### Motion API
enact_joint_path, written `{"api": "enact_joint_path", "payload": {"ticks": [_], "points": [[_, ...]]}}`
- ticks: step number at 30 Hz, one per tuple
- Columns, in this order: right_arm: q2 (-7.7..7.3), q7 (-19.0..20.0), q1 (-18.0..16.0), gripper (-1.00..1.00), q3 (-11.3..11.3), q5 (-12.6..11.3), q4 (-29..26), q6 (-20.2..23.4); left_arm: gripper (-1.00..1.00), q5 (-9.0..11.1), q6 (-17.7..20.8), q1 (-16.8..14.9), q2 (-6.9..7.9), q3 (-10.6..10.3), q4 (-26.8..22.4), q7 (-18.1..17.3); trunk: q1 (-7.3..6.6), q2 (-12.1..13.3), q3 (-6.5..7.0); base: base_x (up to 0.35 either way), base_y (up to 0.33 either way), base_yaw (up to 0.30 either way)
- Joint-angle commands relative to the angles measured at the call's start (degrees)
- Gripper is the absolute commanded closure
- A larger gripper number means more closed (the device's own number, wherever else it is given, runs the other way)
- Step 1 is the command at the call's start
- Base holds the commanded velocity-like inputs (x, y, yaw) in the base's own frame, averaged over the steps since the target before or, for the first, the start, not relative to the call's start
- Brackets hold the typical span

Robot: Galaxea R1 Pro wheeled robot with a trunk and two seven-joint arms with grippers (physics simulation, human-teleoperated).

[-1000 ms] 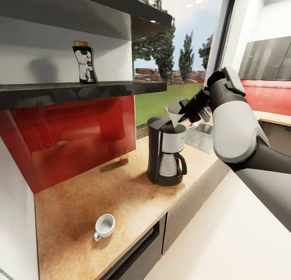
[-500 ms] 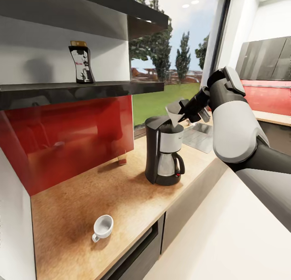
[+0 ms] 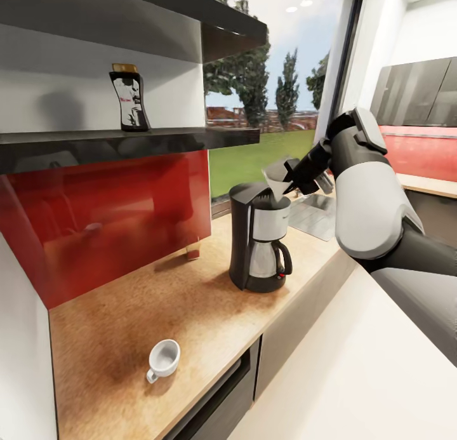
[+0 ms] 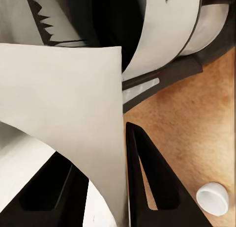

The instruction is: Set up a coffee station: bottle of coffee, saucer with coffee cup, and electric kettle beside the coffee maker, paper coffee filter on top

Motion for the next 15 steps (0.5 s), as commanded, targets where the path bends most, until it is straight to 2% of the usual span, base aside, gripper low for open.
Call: {"api": "enact_joint_path", "payload": {"ticks": [1, 6, 15], "points": [[0.06, -0.37, 0.26, 1.00, 0.02, -0.11, -0.41, 0.57, -1.00, 0.34, -0.28, -0.04, 0.00, -0.07, 0.08, 0.06, 0.03, -0.12, -0.12, 0.000, 0.000, 0.000], [0.06, -0.37, 1.66, 1.00, 0.05, -0.11, -2.02, 0.57, -1.00, 0.34, -0.28, -0.04, 0.00, -0.07, 0.08, 0.06, 0.03, -0.12, -0.12, 0.000, 0.000, 0.000], [0.06, -0.37, 1.66, 1.00, 0.05, -0.11, -4.91, 0.57, -1.00, 0.34, -0.28, -0.04, 0.00, -0.07, 0.08, 0.06, 0.03, -0.12, -0.12, 0.000, 0.000, 0.000]]}}
